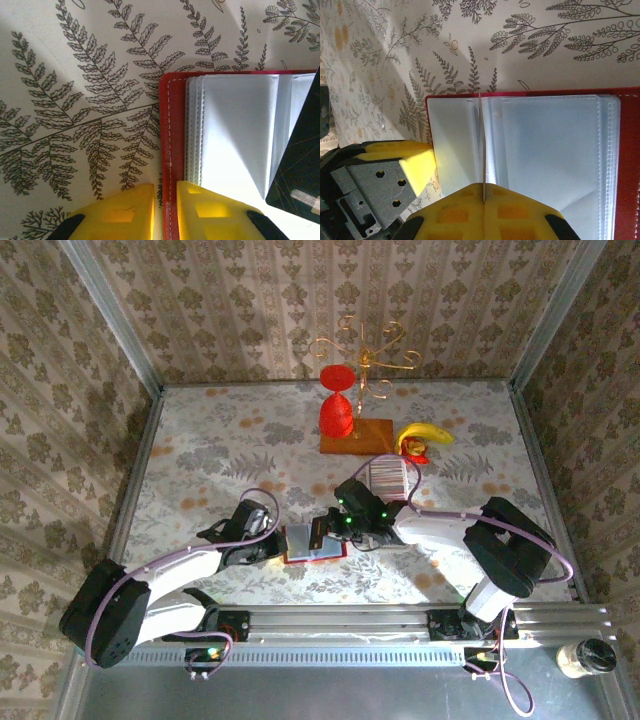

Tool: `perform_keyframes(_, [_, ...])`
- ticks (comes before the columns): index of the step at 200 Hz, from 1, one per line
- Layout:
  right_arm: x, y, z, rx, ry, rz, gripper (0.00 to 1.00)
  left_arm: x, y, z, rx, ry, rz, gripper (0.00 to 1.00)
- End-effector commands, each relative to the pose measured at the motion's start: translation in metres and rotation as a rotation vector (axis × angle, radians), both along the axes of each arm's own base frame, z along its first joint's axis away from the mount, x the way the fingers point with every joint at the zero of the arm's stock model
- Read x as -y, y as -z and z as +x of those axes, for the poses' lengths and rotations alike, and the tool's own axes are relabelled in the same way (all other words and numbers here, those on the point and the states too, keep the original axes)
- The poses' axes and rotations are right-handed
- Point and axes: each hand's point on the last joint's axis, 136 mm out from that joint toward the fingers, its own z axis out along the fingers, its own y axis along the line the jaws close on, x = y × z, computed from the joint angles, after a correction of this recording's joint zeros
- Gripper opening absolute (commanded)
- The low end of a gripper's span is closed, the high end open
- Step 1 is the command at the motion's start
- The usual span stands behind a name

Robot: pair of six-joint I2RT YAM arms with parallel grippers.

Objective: Put the credit cards into the card holder
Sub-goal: Insert the credit card into the card slot.

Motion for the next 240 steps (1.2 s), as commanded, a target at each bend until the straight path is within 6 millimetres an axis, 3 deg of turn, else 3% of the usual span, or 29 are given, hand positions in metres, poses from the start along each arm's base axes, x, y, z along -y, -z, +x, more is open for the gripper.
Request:
perform_keyframes(1, [0.008,0.007,-0.004,-0.01,0.018,-0.03,0.0,-0.002,0.01,-0.007,-0.023,0.018,0.025,0.19])
perform_keyframes(30, [0.011,0.012,-0.005,-0.016,0.026,-0.034,0.0,0.0,0.01,-0.008,-0.027,0.02,0.022,0.19])
perform_keyframes(102, [-0.006,0.003,-0.007,-0.013,0.009,0.057,0.0,0.003,0.011,-0.008,-0.032,0.026,0.023,0.19])
perform_keyframes(170, [-0.007,0.012,-0.01,-0.038,0.007,0.062,0.0,0.003,0.013,-0.009,-0.034,0.029,0.028,0.19])
perform_keyframes(240, [-0.015,0.007,-0.016,-0.061,-0.013,0.124,0.0,0.003,0.015,-0.01,-0.039,0.029,0.033,0.18])
